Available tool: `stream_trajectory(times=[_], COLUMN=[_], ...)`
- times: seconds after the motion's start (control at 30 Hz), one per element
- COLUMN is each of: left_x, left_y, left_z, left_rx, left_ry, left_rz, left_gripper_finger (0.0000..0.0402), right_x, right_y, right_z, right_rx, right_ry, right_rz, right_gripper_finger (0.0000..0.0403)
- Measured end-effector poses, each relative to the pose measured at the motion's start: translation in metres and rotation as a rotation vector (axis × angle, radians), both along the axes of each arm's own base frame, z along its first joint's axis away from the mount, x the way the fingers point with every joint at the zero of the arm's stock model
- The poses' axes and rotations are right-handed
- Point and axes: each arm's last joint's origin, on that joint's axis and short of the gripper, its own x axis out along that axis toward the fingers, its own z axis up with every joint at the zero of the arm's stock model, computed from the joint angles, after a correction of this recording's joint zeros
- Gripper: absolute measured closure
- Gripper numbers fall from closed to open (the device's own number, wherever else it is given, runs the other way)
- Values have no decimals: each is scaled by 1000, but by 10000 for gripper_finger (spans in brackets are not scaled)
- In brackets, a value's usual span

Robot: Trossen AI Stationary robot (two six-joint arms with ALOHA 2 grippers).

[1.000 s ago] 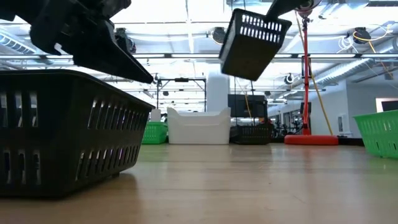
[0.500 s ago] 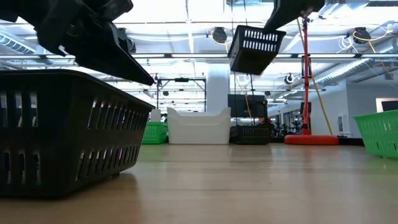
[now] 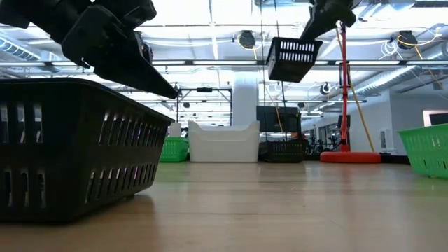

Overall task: Stack baskets by color
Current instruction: Stack the middle black bin on the top black bin

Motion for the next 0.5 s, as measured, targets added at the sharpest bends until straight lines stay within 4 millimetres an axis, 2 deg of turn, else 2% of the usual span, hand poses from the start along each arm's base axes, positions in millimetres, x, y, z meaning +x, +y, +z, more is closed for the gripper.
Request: stream_trajectory(times=[0.2, 0.5], left_x=[0, 0], left_y=[0, 0], left_z=[0, 0], left_rx=[0, 0], left_ry=[0, 1], left_rz=[-1, -1], left_gripper_finger=[215, 215], right_x=[4, 6], right_y=[-17, -43], right_z=[-4, -30], right_rx=[-11, -16], right_ry=[-13, -6], right_rz=[11, 56], right_gripper_finger=[397, 397])
